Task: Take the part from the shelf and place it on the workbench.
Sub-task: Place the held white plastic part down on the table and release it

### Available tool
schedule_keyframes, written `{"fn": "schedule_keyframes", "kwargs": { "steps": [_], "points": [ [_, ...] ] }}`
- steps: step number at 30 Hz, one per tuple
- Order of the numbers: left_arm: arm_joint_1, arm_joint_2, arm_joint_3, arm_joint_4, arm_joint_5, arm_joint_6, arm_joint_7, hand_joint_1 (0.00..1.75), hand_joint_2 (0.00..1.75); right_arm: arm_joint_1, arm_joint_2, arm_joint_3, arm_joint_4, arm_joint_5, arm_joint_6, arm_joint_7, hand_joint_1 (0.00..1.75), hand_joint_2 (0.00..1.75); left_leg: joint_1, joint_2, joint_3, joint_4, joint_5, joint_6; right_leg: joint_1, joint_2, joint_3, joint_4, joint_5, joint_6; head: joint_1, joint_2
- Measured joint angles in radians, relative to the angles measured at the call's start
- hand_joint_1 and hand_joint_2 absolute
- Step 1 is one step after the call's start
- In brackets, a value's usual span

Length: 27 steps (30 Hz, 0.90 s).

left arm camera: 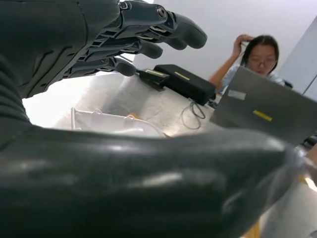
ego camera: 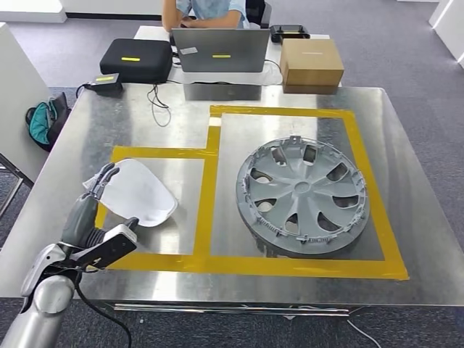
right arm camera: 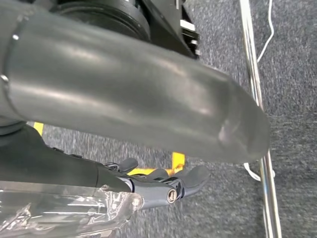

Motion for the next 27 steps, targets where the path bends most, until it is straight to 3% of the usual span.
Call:
{"fn": "schedule_keyframes", "kwargs": {
  "steps": [2, 3, 4, 7, 9, 12, 13, 15, 17, 18, 19, 20, 23, 25, 27],
  "points": [
    [0.042, -0.002, 0.016, -0.037, 0.044, 0.004, -0.030, 0.00, 0.00, 0.013, 0.000, 0.023, -0.004, -0.042, -0.007, 0.019, 0.00, 0.00, 0.002, 0.001, -0.003, 0.001, 0.003, -0.004, -0.007, 0.000, -0.049, 0.126, -0.062, 0.009, 0.000, 0.000],
    [0.063, -0.003, 0.026, -0.053, 0.063, 0.007, -0.043, 0.00, 0.00, 0.021, 0.000, 0.036, -0.007, -0.064, -0.012, 0.030, 0.00, 0.00, 0.005, 0.001, -0.006, 0.001, 0.005, -0.008, -0.012, -0.001, -0.056, 0.154, -0.069, 0.014, 0.000, 0.000],
    [0.083, -0.004, 0.037, -0.068, 0.083, 0.011, -0.056, 0.00, 0.00, 0.029, 0.000, 0.051, -0.011, -0.091, -0.017, 0.043, 0.00, 0.00, 0.009, 0.001, -0.009, 0.003, 0.007, -0.013, -0.017, -0.001, -0.043, 0.141, -0.058, 0.020, 0.000, 0.000],
    [0.136, -0.010, 0.079, -0.107, 0.138, 0.028, -0.094, 0.00, 0.00, 0.056, 0.002, 0.113, -0.031, -0.194, -0.040, 0.091, 0.00, 0.00, 0.023, -0.002, -0.022, 0.021, 0.010, -0.041, -0.033, 0.003, 0.065, -0.043, 0.012, 0.041, 0.001, 0.000],
    [0.162, -0.014, 0.109, -0.126, 0.166, 0.032, -0.112, 0.00, 0.00, 0.076, 0.005, 0.166, -0.051, -0.262, -0.054, 0.124, 0.00, 0.00, 0.023, -0.004, -0.028, 0.031, 0.013, -0.060, -0.036, 0.011, 0.092, -0.096, 0.025, 0.031, -0.001, 0.000],
    [0.203, -0.025, 0.165, -0.143, 0.215, 0.035, -0.136, 0.00, 0.00, 0.118, 0.007, 0.254, -0.093, -0.347, -0.075, 0.170, 0.00, 0.00, 0.026, -0.005, -0.029, 0.027, 0.019, -0.074, -0.031, 0.011, 0.078, -0.083, 0.038, -0.007, -0.009, 0.000],
    [0.218, -0.031, 0.186, -0.144, 0.230, 0.036, -0.143, 0.00, 0.00, 0.131, 0.008, 0.280, -0.105, -0.367, -0.080, 0.182, 0.00, 0.00, 0.027, -0.004, -0.036, 0.042, 0.000, -0.076, -0.030, 0.009, 0.072, -0.082, 0.045, -0.018, -0.011, 0.000],
    [0.241, -0.047, 0.229, -0.144, 0.257, 0.037, -0.158, 0.00, 0.00, 0.149, 0.008, 0.325, -0.128, -0.394, -0.089, 0.199, 0.00, 0.00, 0.025, -0.003, -0.072, 0.137, -0.089, -0.075, -0.027, 0.005, 0.053, -0.082, 0.064, -0.034, -0.017, 0.000],
    [0.257, -0.068, 0.269, -0.144, 0.282, 0.035, -0.169, 0.00, 0.00, 0.163, 0.008, 0.359, -0.145, -0.409, -0.095, 0.212, 0.00, 0.00, 0.019, -0.003, -0.112, 0.274, -0.182, -0.071, -0.022, 0.003, 0.027, -0.082, 0.083, -0.040, -0.020, 0.000],
    [0.267, -0.081, 0.291, -0.143, 0.292, 0.032, -0.174, 0.00, 0.00, 0.169, 0.008, 0.371, -0.151, -0.415, -0.097, 0.218, 0.00, 0.00, 0.017, -0.003, -0.115, 0.315, -0.204, -0.067, -0.019, 0.002, 0.014, -0.082, 0.093, -0.041, -0.021, 0.000],
    [0.276, -0.095, 0.313, -0.142, 0.302, 0.027, -0.178, 0.00, 0.00, 0.175, 0.008, 0.382, -0.157, -0.419, -0.100, 0.223, 0.00, 0.00, 0.015, -0.003, -0.097, 0.316, -0.207, -0.063, -0.017, 0.001, 0.002, -0.082, 0.102, -0.041, -0.020, 0.000],
    [0.284, -0.110, 0.335, -0.140, 0.309, 0.022, -0.182, 0.00, 0.00, 0.179, 0.009, 0.392, -0.162, -0.421, -0.102, 0.228, 0.00, 0.00, 0.013, -0.003, -0.059, 0.278, -0.195, -0.057, -0.015, 0.001, -0.009, -0.081, 0.110, -0.039, -0.020, 0.000],
    [0.293, -0.153, 0.398, -0.134, 0.324, 0.008, -0.188, 0.00, 0.00, 0.191, 0.009, 0.414, -0.177, -0.425, -0.108, 0.240, 0.00, 0.00, 0.007, -0.003, 0.089, 0.077, -0.157, -0.044, -0.010, 0.001, -0.032, -0.079, 0.134, -0.025, -0.020, 0.000],
    [0.297, -0.184, 0.439, -0.123, 0.328, 0.001, -0.187, 0.00, 0.00, 0.198, 0.009, 0.425, -0.187, -0.430, -0.113, 0.250, 0.00, 0.00, 0.001, -0.003, 0.118, 0.029, -0.150, -0.038, -0.008, 0.000, -0.036, -0.082, 0.150, -0.012, -0.020, 0.000],
    [0.302, -0.215, 0.483, -0.100, 0.320, -0.007, -0.182, 0.00, 0.00, 0.205, 0.009, 0.433, -0.194, -0.437, -0.117, 0.260, 0.00, 0.00, -0.001, -0.002, 0.109, 0.030, -0.134, -0.026, -0.013, -0.001, -0.034, -0.089, 0.163, 0.000, -0.021, 0.000]
  ]
}}
